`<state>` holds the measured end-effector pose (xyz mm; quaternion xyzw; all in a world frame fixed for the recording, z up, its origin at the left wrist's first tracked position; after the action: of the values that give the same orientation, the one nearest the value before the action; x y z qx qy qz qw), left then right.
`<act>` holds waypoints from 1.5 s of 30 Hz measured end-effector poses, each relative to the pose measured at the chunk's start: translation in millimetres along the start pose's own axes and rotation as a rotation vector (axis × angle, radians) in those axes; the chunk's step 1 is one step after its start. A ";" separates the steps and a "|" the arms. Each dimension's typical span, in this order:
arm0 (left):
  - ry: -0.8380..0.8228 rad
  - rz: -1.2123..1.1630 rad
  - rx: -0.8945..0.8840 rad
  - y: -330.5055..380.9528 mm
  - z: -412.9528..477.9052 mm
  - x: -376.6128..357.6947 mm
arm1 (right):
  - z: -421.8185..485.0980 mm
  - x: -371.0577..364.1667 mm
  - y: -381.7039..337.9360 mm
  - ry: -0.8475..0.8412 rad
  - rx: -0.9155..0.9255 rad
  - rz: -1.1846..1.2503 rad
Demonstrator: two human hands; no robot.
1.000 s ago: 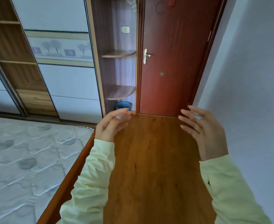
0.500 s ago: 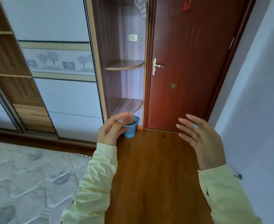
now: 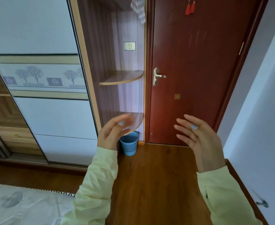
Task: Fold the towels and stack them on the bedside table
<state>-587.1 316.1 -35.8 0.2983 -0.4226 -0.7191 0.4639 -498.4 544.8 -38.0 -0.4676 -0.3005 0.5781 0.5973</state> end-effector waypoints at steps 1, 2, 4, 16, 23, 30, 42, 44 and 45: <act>0.013 -0.004 -0.003 -5.1 8.4 1.7 | 11.3 1.0 5.9 -0.008 -0.006 -0.004; 0.026 -0.009 -0.009 -9.4 16.2 3.3 | 22.5 1.8 11.1 -0.022 -0.014 -0.007; 0.056 -0.020 -0.024 -18.9 34.9 5.7 | 48.9 2.8 21.7 -0.054 -0.026 -0.006; 0.184 0.022 -0.062 -74.9 165.5 -3.5 | 211.7 35.7 61.9 -0.237 -0.032 0.036; 0.229 0.062 -0.044 -109.5 212.8 -9.2 | 266.6 56.3 86.8 -0.236 -0.061 0.043; 0.207 0.030 -0.040 -150.6 275.5 -11.6 | 328.0 78.9 120.6 -0.209 -0.074 0.052; 0.160 -0.036 -0.049 -214.6 411.7 7.8 | 461.1 93.8 170.4 -0.176 -0.044 0.077; 0.152 -0.032 -0.038 -223.2 429.2 10.5 | 476.3 95.3 179.3 -0.175 -0.054 0.078; 0.153 -0.029 -0.034 -227.4 436.4 12.4 | 482.9 95.7 183.2 -0.177 -0.056 0.077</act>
<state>-1044.7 497.5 -34.5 0.3506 -0.3695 -0.7079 0.4894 -993.5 720.3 -36.9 -0.4424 -0.3498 0.6311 0.5325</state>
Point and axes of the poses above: each hand's wrist, its own z-axis towards the middle knuckle, its own x-axis out of the back of the hand, y = z × x, the point moved 9 cm from there along z, towards the middle knuckle, and after that the axes turned 13 degrees about -y, right-handed, at the moved point
